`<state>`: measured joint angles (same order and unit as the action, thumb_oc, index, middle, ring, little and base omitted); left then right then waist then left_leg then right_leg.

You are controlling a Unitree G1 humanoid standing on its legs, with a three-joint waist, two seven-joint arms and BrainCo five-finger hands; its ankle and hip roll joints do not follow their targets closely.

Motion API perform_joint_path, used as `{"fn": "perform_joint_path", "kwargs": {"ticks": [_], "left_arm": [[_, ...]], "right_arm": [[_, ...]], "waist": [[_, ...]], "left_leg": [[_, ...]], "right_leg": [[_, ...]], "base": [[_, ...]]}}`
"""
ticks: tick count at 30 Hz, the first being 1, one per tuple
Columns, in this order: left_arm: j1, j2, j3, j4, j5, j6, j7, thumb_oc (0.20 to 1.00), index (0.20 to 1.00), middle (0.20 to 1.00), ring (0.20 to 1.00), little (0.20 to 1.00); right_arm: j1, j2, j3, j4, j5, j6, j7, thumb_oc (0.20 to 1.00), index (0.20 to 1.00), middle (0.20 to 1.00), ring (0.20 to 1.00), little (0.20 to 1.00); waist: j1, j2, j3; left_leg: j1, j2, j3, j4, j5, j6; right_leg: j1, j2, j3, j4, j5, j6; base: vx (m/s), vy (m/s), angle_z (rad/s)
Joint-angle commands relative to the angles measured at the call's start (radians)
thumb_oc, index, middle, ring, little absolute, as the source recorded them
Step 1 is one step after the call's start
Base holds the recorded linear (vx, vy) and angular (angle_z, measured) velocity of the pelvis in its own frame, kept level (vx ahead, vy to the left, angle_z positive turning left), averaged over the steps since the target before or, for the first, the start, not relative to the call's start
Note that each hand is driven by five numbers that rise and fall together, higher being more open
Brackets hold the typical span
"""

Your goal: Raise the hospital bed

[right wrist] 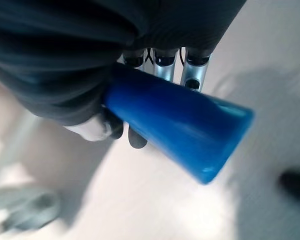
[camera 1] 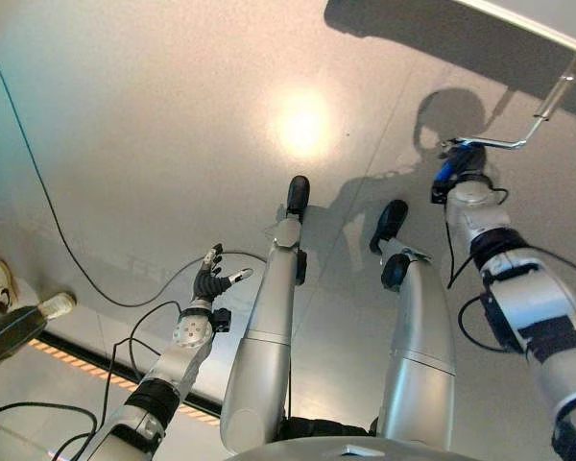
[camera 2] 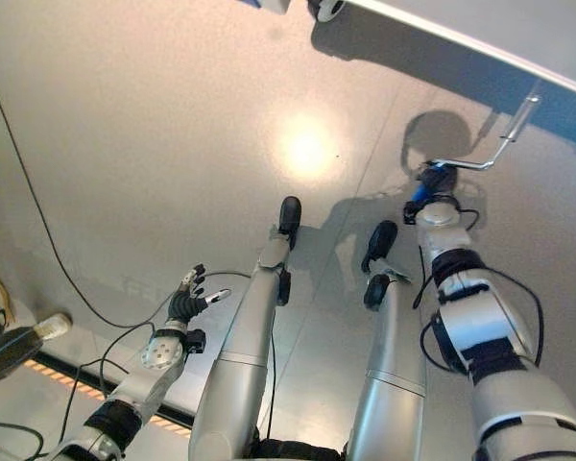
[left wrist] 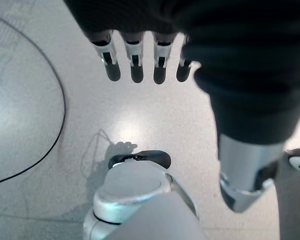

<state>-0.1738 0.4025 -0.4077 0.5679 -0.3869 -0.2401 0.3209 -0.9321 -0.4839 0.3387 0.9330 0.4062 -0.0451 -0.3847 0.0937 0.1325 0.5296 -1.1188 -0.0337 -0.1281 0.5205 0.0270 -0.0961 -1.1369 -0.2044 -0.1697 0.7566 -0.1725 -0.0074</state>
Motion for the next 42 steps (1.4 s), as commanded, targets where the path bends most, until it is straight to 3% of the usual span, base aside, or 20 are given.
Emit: {"fn": "perform_joint_path", "kwargs": {"ticks": [1, 2, 3, 17, 24, 29, 42], "left_arm": [[0.083, 0.01, -0.006, -0.015, -0.015, -0.017, 0.023, 1.0, 1.0, 1.0, 1.0, 1.0], [0.089, 0.01, 0.001, -0.009, -0.008, -0.018, 0.026, 1.0, 1.0, 1.0, 1.0, 1.0], [0.071, 0.009, 0.012, -0.001, -0.004, -0.018, 0.026, 1.0, 1.0, 1.0, 1.0, 1.0], [0.09, -0.021, 0.045, 0.079, 0.044, -0.006, 0.003, 1.0, 1.0, 1.0, 1.0, 1.0], [0.108, -0.024, 0.065, 0.09, 0.088, 0.0, -0.01, 1.0, 1.0, 1.0, 1.0, 1.0], [0.119, -0.032, 0.085, 0.098, 0.082, 0.004, -0.012, 1.0, 1.0, 1.0, 1.0, 1.0], [0.148, -0.045, 0.125, 0.113, 0.083, 0.008, -0.016, 1.0, 1.0, 1.0, 1.0, 1.0]], "right_arm": [[-0.093, 0.125, 0.165, -0.205, -0.098, -0.133, 0.054, 0.2, 0.2, 0.2, 0.2, 0.2], [-0.052, 0.107, 0.162, -0.298, -0.089, -0.154, 0.056, 0.2, 0.2, 0.2, 0.2, 0.2], [-0.054, 0.095, 0.156, -0.336, -0.085, -0.162, 0.06, 0.2, 0.2, 0.2, 0.2, 0.2], [0.157, 0.054, 0.081, -0.693, 0.042, -0.252, 0.134, 0.2, 0.2, 0.2, 0.2, 0.2], [0.278, -0.022, -0.018, -0.803, 0.045, -0.279, 0.134, 0.2, 0.2, 0.2, 0.2, 0.2], [0.353, -0.011, -0.1, -0.859, 0.123, -0.318, 0.134, 0.2, 0.2, 0.2, 0.2, 0.2], [0.505, 0.013, -0.264, -0.958, 0.159, -0.386, 0.074, 0.2, 0.2, 0.2, 0.2, 0.2]], "waist": [[0.012, 0.018, -0.01], [0.001, 0.008, -0.01], [-0.004, 0.005, -0.01], [-0.048, -0.017, -0.01], [-0.075, -0.018, -0.01], [-0.09, -0.023, -0.01], [-0.127, -0.036, -0.01]], "left_leg": [[0.028, -0.022, 0.055, 0.033, -0.069, 0.034], [0.041, -0.017, 0.061, 0.021, -0.065, 0.033], [0.018, -0.013, 0.06, -0.001, -0.025, 0.033], [0.161, 0.014, 0.101, -0.11, 0.014, 0.026], [0.228, 0.026, 0.113, -0.14, 0.022, 0.011], [0.271, 0.04, 0.128, -0.16, 0.023, 0.009], [0.349, 0.072, 0.149, -0.21, 0.036, -0.001]], "right_leg": [[0.062, -0.033, 0.114, -0.094, 0.077, 0.164], [0.07, -0.03, 0.118, -0.107, 0.083, 0.166], [0.047, -0.027, 0.113, -0.133, 0.122, 0.161], [0.164, 0.0, 0.135, -0.252, 0.172, 0.171], [0.22, 0.011, 0.144, -0.286, 0.177, 0.17], [0.251, 0.025, 0.155, -0.308, 0.183, 0.168], [0.298, 0.061, 0.181, -0.346, 0.187, 0.161]], "base": [[0.04, -0.002, -0.11], [-0.08, 0.034, -0.11], [-0.08, 0.035, -0.1], [-0.03, -0.002, -0.09], [-0.01, -0.032, -0.03], [-0.01, -0.039, -0.1], [-0.01, -0.041, -0.1]]}}
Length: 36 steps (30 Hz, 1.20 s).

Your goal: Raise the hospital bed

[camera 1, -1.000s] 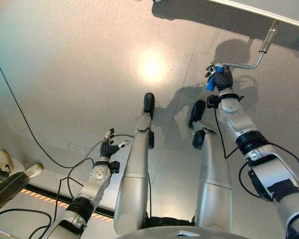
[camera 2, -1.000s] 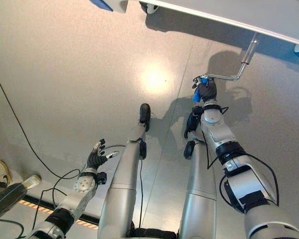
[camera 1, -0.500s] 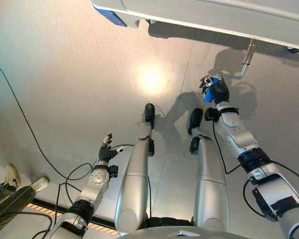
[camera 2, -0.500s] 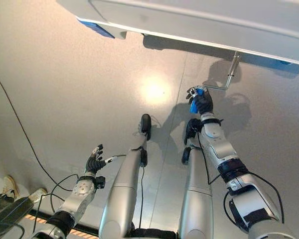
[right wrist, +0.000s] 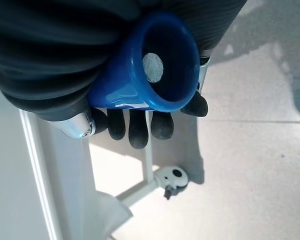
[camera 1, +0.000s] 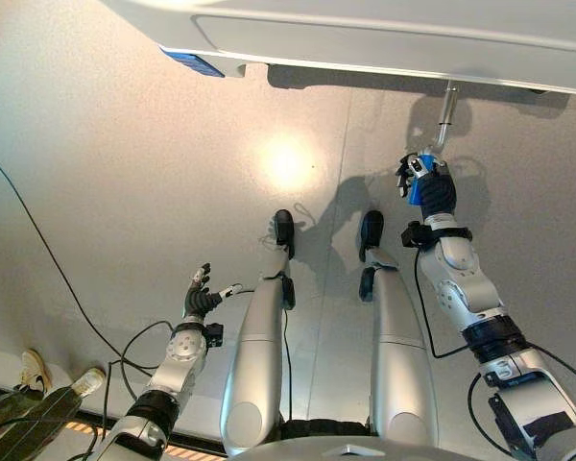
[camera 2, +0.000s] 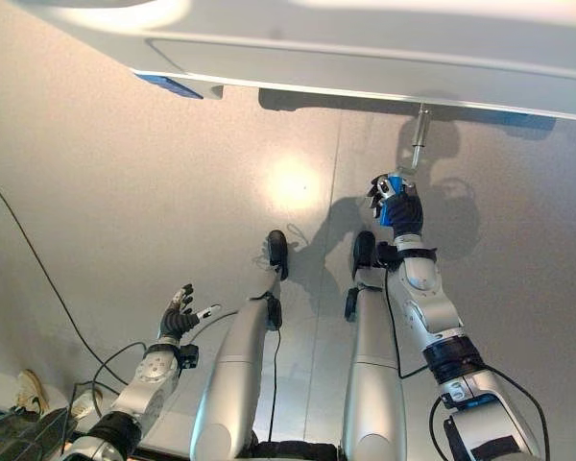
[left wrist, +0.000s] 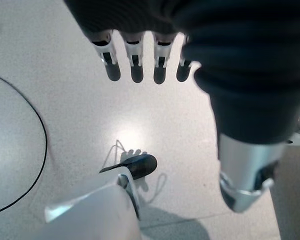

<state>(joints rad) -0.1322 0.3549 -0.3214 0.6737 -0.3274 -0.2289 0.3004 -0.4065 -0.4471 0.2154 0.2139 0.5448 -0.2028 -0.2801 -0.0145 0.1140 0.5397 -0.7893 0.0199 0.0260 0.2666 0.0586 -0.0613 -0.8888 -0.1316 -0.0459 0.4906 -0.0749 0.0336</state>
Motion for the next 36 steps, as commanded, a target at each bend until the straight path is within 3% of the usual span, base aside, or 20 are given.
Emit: {"fn": "perform_joint_path", "kwargs": {"ticks": [1, 9, 12, 16, 21, 24, 26, 29, 30, 31, 32, 35, 36], "left_arm": [[0.106, -0.001, 0.043, 0.017, 0.02, -0.002, 0.003, 1.0, 1.0, 1.0, 1.0, 1.0], [0.125, -0.007, 0.062, 0.021, 0.004, -0.006, 0.014, 1.0, 1.0, 1.0, 1.0, 1.0], [0.139, 0.0, 0.073, 0.01, 0.007, -0.009, 0.024, 1.0, 1.0, 1.0, 1.0, 1.0], [0.136, 0.004, 0.071, 0.003, 0.01, -0.009, 0.035, 1.0, 1.0, 1.0, 1.0, 1.0], [0.135, 0.003, 0.071, -0.002, 0.013, -0.01, 0.056, 1.0, 1.0, 1.0, 1.0, 1.0], [0.137, 0.008, 0.073, -0.017, 0.02, -0.01, 0.08, 1.0, 1.0, 1.0, 1.0, 1.0], [0.133, 0.007, 0.07, -0.02, 0.02, -0.007, 0.09, 1.0, 1.0, 1.0, 1.0, 1.0], [0.134, 0.006, 0.069, -0.03, 0.017, -0.007, 0.096, 1.0, 1.0, 1.0, 1.0, 1.0], [0.137, 0.012, 0.065, -0.04, 0.011, -0.009, 0.099, 1.0, 1.0, 1.0, 1.0, 1.0], [0.137, 0.012, 0.066, -0.04, 0.011, -0.009, 0.099, 1.0, 1.0, 1.0, 1.0, 1.0], [0.141, 0.017, 0.065, -0.051, 0.011, -0.01, 0.106, 1.0, 1.0, 1.0, 1.0, 1.0], [0.14, 0.017, 0.064, -0.051, 0.006, -0.008, 0.11, 1.0, 1.0, 1.0, 1.0, 1.0], [0.135, 0.017, 0.055, -0.05, -0.004, -0.01, 0.113, 1.0, 1.0, 1.0, 1.0, 1.0]], "right_arm": [[-0.015, -0.023, -0.148, -0.236, 0.017, -0.227, -0.035, 0.2, 0.2, 0.2, 0.2, 0.2], [0.026, -0.019, -0.237, -0.189, -0.01, -0.241, -0.126, 0.2, 0.2, 0.2, 0.2, 0.2], [0.044, -0.065, -0.276, -0.114, -0.141, -0.19, -0.221, 0.2, 0.2, 0.2, 0.2, 0.2], [0.02, -0.077, -0.282, -0.025, -0.151, -0.169, -0.264, 0.2, 0.2, 0.2, 0.2, 0.2], [0.012, -0.116, -0.268, 0.074, -0.311, -0.074, -0.331, 0.2, 0.2, 0.2, 0.2, 0.2], [-0.054, -0.169, -0.237, 0.194, -0.475, 0.05, -0.414, 0.2, 0.2, 0.2, 0.2, 0.2], [-0.087, -0.177, -0.225, 0.229, -0.505, 0.077, -0.436, 0.2, 0.2, 0.2, 0.2, 0.2], [-0.11, -0.198, -0.209, 0.29, -0.539, 0.114, -0.447, 0.2, 0.2, 0.2, 0.2, 0.2], [-0.145, -0.236, -0.179, 0.345, -0.605, 0.173, -0.456, 0.2, 0.2, 0.2, 0.2, 0.2], [-0.147, -0.236, -0.177, 0.346, -0.605, 0.173, -0.456, 0.2, 0.2, 0.2, 0.2, 0.2], [-0.182, -0.272, -0.162, 0.4, -0.649, 0.221, -0.465, 0.2, 0.2, 0.2, 0.2, 0.2], [-0.22, -0.296, -0.144, 0.448, -0.671, 0.248, -0.472, 0.2, 0.2, 0.2, 0.2, 0.2], [-0.273, -0.321, -0.106, 0.551, -0.674, 0.266, -0.457, 0.2, 0.2, 0.2, 0.2, 0.2]], "waist": [[-0.023, -0.02, -0.02], [-0.036, -0.03, -0.02], [-0.042, -0.039, -0.02], [-0.041, -0.044, -0.02], [-0.04, -0.048, -0.02], [-0.035, -0.05, -0.02], [-0.033, -0.053, -0.02], [-0.031, -0.055, -0.02], [-0.028, -0.056, -0.02], [-0.029, -0.055, -0.02], [-0.025, -0.055, -0.02], [-0.023, -0.056, -0.02], [-0.017, -0.056, -0.02]], "left_leg": [[0.023, 0.022, -0.004, 0.043, 0.006, -0.036], [0.042, 0.037, 0.001, 0.021, 0.014, -0.037], [0.044, 0.044, -0.002, 0.018, 0.016, -0.037], [0.037, 0.048, -0.004, 0.022, 0.015, -0.036], [0.022, 0.048, -0.009, 0.032, 0.013, -0.037], [0.008, 0.048, -0.014, 0.04, 0.01, -0.036], [-0.002, 0.046, -0.017, 0.046, 0.007, -0.035], [-0.012, 0.045, -0.022, 0.051, 0.004, -0.035], [-0.025, 0.042, -0.025, 0.056, 0.002, -0.035], [-0.026, 0.042, -0.026, 0.057, 0.002, -0.035], [-0.036, 0.04, -0.027, 0.058, 0.002, -0.036], [-0.044, 0.039, -0.028, 0.058, 0.001, -0.037], [-0.053, 0.038, -0.028, 0.061, -0.001, -0.036]], "right_leg": [[0.051, -0.009, 0.061, -0.082, 0.09, 0.118], [0.052, 0.013, 0.07, -0.087, 0.09, 0.112], [0.048, 0.023, 0.072, -0.086, 0.089, 0.109], [0.04, 0.027, 0.07, -0.083, 0.088, 0.106], [0.029, 0.03, 0.066, -0.076, 0.088, 0.103], [0.019, 0.03, 0.062, -0.07, 0.089, 0.101], [0.013, 0.029, 0.058, -0.065, 0.087, 0.1], [0.007, 0.026, 0.055, -0.063, 0.086, 0.1], [-0.001, 0.024, 0.051, -0.057, 0.086, 0.1], [-0.002, 0.024, 0.051, -0.057, 0.086, 0.1], [-0.01, 0.021, 0.047, -0.054, 0.086, 0.1], [-0.019, 0.021, 0.047, -0.052, 0.087, 0.101], [-0.032, 0.022, 0.047, -0.045, 0.089, 0.1]], "base": [[-0.01, -0.053, -0.1], [-0.01, -0.046, -0.07], [0.0, -0.051, -0.05], [0.0, -0.046, -0.03], [0.0, -0.015, 0.0], [0.0, 0.0, 0.0], [0.0, 0.0, 0.0], [0.01, -0.02, 0.02], [0.01, -0.003, 0.04], [0.01, -0.003, 0.05], [0.01, 0.0, 0.04], [0.01, 0.01, 0.07], [0.0, 0.0, 0.0]]}}
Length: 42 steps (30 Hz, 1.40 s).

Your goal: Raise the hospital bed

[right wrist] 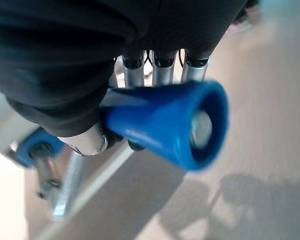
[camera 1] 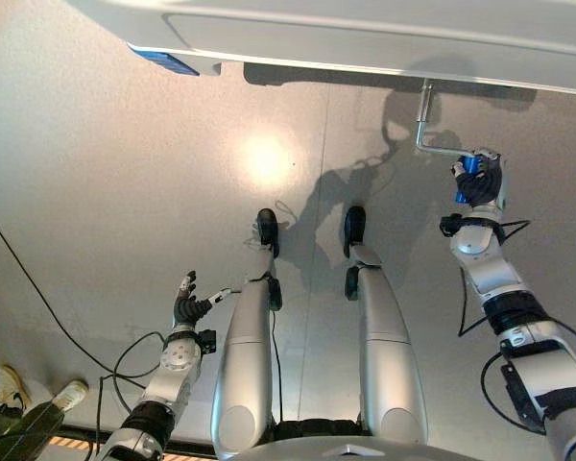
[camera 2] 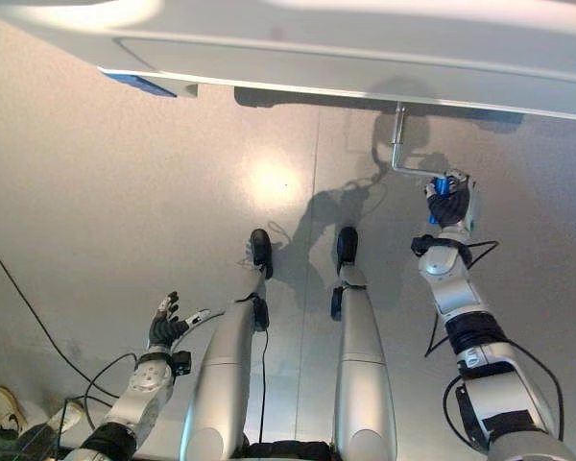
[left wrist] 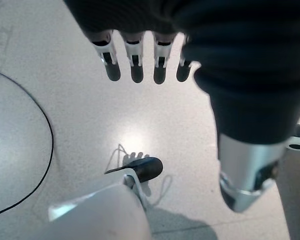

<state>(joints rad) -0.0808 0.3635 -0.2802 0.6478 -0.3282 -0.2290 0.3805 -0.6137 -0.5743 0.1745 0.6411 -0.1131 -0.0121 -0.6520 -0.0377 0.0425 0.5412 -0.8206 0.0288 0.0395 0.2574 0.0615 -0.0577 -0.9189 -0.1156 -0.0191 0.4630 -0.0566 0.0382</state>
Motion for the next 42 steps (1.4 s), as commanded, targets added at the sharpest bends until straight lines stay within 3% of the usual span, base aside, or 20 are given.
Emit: {"fn": "perform_joint_path", "kwargs": {"ticks": [1, 8, 14, 29, 42], "left_arm": [[0.083, 0.007, 0.015, -0.024, -0.003, -0.01, 0.032, 1.0, 1.0, 1.0, 1.0, 1.0], [0.042, 0.004, -0.062, -0.022, -0.029, -0.015, 0.023, 1.0, 1.0, 1.0, 1.0, 1.0], [0.022, 0.003, -0.095, -0.048, -0.043, -0.017, 0.011, 1.0, 1.0, 1.0, 1.0, 1.0], [-0.037, 0.004, -0.131, -0.141, -0.055, -0.018, 0.003, 1.0, 1.0, 1.0, 1.0, 1.0], [-0.039, 0.011, -0.145, -0.127, -0.064, -0.012, 0.012, 1.0, 1.0, 1.0, 1.0, 1.0]], "right_arm": [[-0.071, -0.194, -0.062, 0.128, -0.015, 0.074, -0.085, 0.2, 0.2, 0.2, 0.2, 0.2], [-0.33, -0.23, 0.189, 0.572, 0.017, 0.078, 0.066, 0.2, 0.2, 0.2, 0.2, 0.2], [-0.369, -0.207, 0.245, 0.692, 0.032, 0.069, 0.137, 0.2, 0.2, 0.2, 0.2, 0.2], [-0.351, -0.092, 0.214, 0.766, 0.113, 0.058, 0.237, 0.2, 0.2, 0.2, 0.2, 0.2], [-0.44, 0.032, 0.247, 0.718, 0.135, 0.036, 0.245, 0.2, 0.2, 0.2, 0.2, 0.2]], "waist": [[0.005, 0.016, -0.021], [0.03, 0.039, -0.021], [0.056, 0.075, -0.021], [0.109, 0.142, -0.021], [0.144, 0.172, -0.021]], "left_leg": [[-0.023, 0.029, -0.041, 0.071, -0.004, -0.039], [-0.074, 0.029, -0.041, 0.081, 0.003, -0.039], [-0.124, 0.021, -0.054, 0.095, 0.007, -0.039], [-0.255, -0.008, -0.082, 0.165, -0.005, -0.031], [-0.338, -0.032, -0.095, 0.239, -0.026, -0.027]], "right_leg": [[-0.004, 0.006, 0.02, -0.017, 0.071, 0.095], [-0.058, 0.006, 0.018, -0.002, 0.074, 0.092], [-0.104, 0.0, 0.009, 0.028, 0.06, 0.088], [-0.224, -0.028, -0.016, 0.119, 0.031, 0.083], [-0.282, -0.051, -0.026, 0.185, 0.008, 0.081]], "base": [[0.0, 0.0, 0.0], [0.0, 0.001, 0.0], [0.0, -0.009, 0.01], [0.02, 0.002, 0.11], [0.01, 0.019, 0.05]]}}
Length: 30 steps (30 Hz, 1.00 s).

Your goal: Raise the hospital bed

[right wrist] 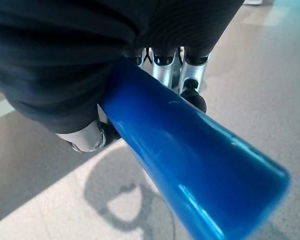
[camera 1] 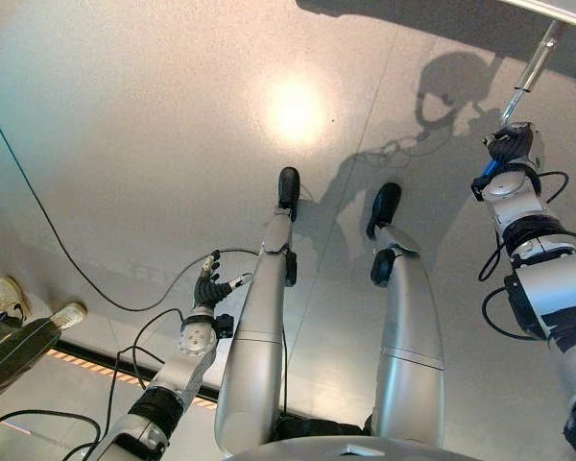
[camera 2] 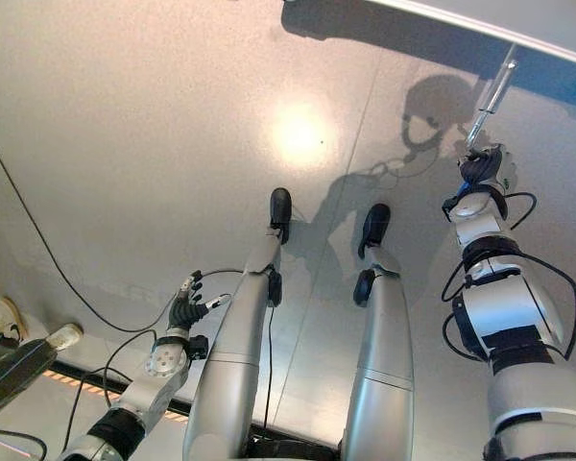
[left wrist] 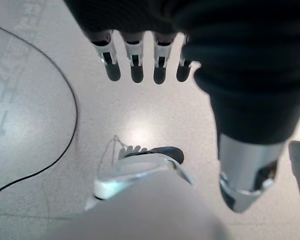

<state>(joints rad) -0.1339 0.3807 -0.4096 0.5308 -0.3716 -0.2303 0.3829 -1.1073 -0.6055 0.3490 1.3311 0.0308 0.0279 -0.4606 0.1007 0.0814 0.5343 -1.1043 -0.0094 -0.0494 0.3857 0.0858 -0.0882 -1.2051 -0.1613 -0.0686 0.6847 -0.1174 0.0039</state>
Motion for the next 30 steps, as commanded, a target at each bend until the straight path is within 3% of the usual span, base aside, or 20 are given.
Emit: {"fn": "perform_joint_path", "kwargs": {"ticks": [1, 16, 17, 18, 19, 20, 21, 22, 23, 24, 30], "left_arm": [[0.01, -0.005, -0.018, -0.01, -0.02, -0.011, 0.01, 1.0, 1.0, 1.0, 1.0, 1.0], [0.009, 0.033, -0.017, -0.077, -0.016, -0.029, 0.025, 1.0, 1.0, 1.0, 1.0, 1.0], [0.03, 0.033, -0.029, -0.073, -0.019, -0.028, 0.025, 1.0, 1.0, 1.0, 1.0, 1.0], [0.009, 0.031, -0.022, -0.061, -0.018, -0.028, 0.024, 1.0, 1.0, 1.0, 1.0, 1.0], [0.027, 0.032, -0.034, -0.059, -0.018, -0.028, 0.024, 1.0, 1.0, 1.0, 1.0, 1.0], [0.022, 0.034, -0.033, -0.053, -0.019, -0.027, 0.028, 1.0, 1.0, 1.0, 1.0, 1.0], [0.004, 0.034, -0.022, -0.055, -0.019, -0.027, 0.029, 1.0, 1.0, 1.0, 1.0, 1.0], [0.02, 0.036, -0.033, -0.052, -0.02, -0.027, 0.029, 1.0, 1.0, 1.0, 1.0, 1.0], [0.001, 0.039, -0.015, -0.052, -0.022, -0.031, 0.033, 1.0, 1.0, 1.0, 1.0, 1.0], [0.022, 0.043, -0.023, -0.047, -0.024, -0.031, 0.037, 1.0, 1.0, 1.0, 1.0, 1.0], [0.023, 0.049, -0.012, -0.028, -0.037, -0.038, 0.042, 1.0, 1.0, 1.0, 1.0, 1.0]], "right_arm": [[0.043, 0.076, 0.079, 0.019, -0.01, -0.007, 0.054, 0.2, 0.2, 0.2, 0.2, 0.2], [-0.026, 0.157, 0.096, -0.063, 0.061, -0.055, 0.067, 0.2, 0.2, 0.2, 0.2, 0.2], [-0.005, 0.166, 0.096, -0.071, 0.07, -0.061, 0.07, 0.2, 0.2, 0.2, 0.2, 0.2], [-0.037, 0.178, 0.102, -0.096, 0.084, -0.072, 0.07, 0.2, 0.2, 0.2, 0.2, 0.2], [-0.015, 0.181, 0.101, -0.094, 0.085, -0.073, 0.071, 0.2, 0.2, 0.2, 0.2, 0.2], [-0.022, 0.201, 0.112, -0.127, 0.098, -0.082, 0.069, 0.2, 0.2, 0.2, 0.2, 0.2], [-0.044, 0.198, 0.113, -0.129, 0.098, -0.081, 0.068, 0.2, 0.2, 0.2, 0.2, 0.2], [-0.024, 0.209, 0.118, -0.144, 0.1, -0.089, 0.069, 0.2, 0.2, 0.2, 0.2, 0.2], [-0.037, 0.235, 0.134, -0.208, 0.11, -0.104, 0.068, 0.2, 0.2, 0.2, 0.2, 0.2], [-0.007, 0.252, 0.133, -0.238, 0.125, -0.115, 0.069, 0.2, 0.2, 0.2, 0.2, 0.2], [0.007, 0.309, 0.168, -0.414, 0.152, -0.152, 0.078, 0.2, 0.2, 0.2, 0.2, 0.2]], "waist": [[0.008, 0.135, -0.014], [0.039, 0.16, -0.014], [0.039, 0.161, -0.014], [0.042, 0.161, -0.014], [0.04, 0.159, -0.014], [0.039, 0.156, -0.014], [0.04, 0.158, -0.014], [0.039, 0.155, -0.014], [0.034, 0.149, -0.014], [0.03, 0.143, -0.014], [0.016, 0.118, -0.014]], "left_leg": [[-0.058, 0.004, -0.008, 0.113, -0.05, 0.003], [-0.128, -0.032, -0.027, 0.173, -0.062, 0.01], [-0.097, -0.035, -0.025, 0.192, -0.101, 0.009], [-0.134, -0.037, -0.029, 0.182, -0.065, 0.012], [-0.1, -0.038, -0.026, 0.196, -0.103, 0.01], [-0.101, -0.042, -0.025, 0.2, -0.104, 0.012], [-0.136, -0.041, -0.028, 0.186, -0.066, 0.013], [-0.1, -0.043, -0.024, 0.199, -0.103, 0.012], [-0.132, -0.042, -0.025, 0.183, -0.067, 0.015], [-0.091, -0.043, -0.02, 0.199, -0.109, 0.014], [-0.076, -0.047, -0.015, 0.19, -0.108, 0.017]], "right_leg": [[0.001, -0.006, 0.023, -0.032, 0.068, 0.116], [-0.05, -0.045, 0.021, 0.035, 0.047, 0.122], [-0.021, -0.048, 0.029, 0.057, 0.01, 0.129], [-0.052, -0.051, 0.021, 0.042, 0.042, 0.123], [-0.021, -0.052, 0.029, 0.06, 0.007, 0.13], [-0.019, -0.055, 0.03, 0.061, 0.007, 0.13], [-0.051, -0.055, 0.022, 0.044, 0.042, 0.123], [-0.018, -0.056, 0.03, 0.06, 0.008, 0.131], [-0.046, -0.055, 0.025, 0.038, 0.046, 0.126], [-0.007, -0.057, 0.033, 0.054, 0.009, 0.133], [0.014, -0.054, 0.036, 0.031, 0.017, 0.135]], "base": [[0.01, 0.033, 0.06], [0.01, 0.033, 0.06], [0.03, 0.074, 0.09], [0.07, 0.049, 0.09], [0.02, 0.05, 0.07], [0.01, 0.016, 0.04], [0.01, 0.033, 0.01], [-0.03, 0.063, 0.03], [0.08, 0.052, 0.0], [0.02, 0.044, -0.01], [0.01, 0.003, -0.01]]}}
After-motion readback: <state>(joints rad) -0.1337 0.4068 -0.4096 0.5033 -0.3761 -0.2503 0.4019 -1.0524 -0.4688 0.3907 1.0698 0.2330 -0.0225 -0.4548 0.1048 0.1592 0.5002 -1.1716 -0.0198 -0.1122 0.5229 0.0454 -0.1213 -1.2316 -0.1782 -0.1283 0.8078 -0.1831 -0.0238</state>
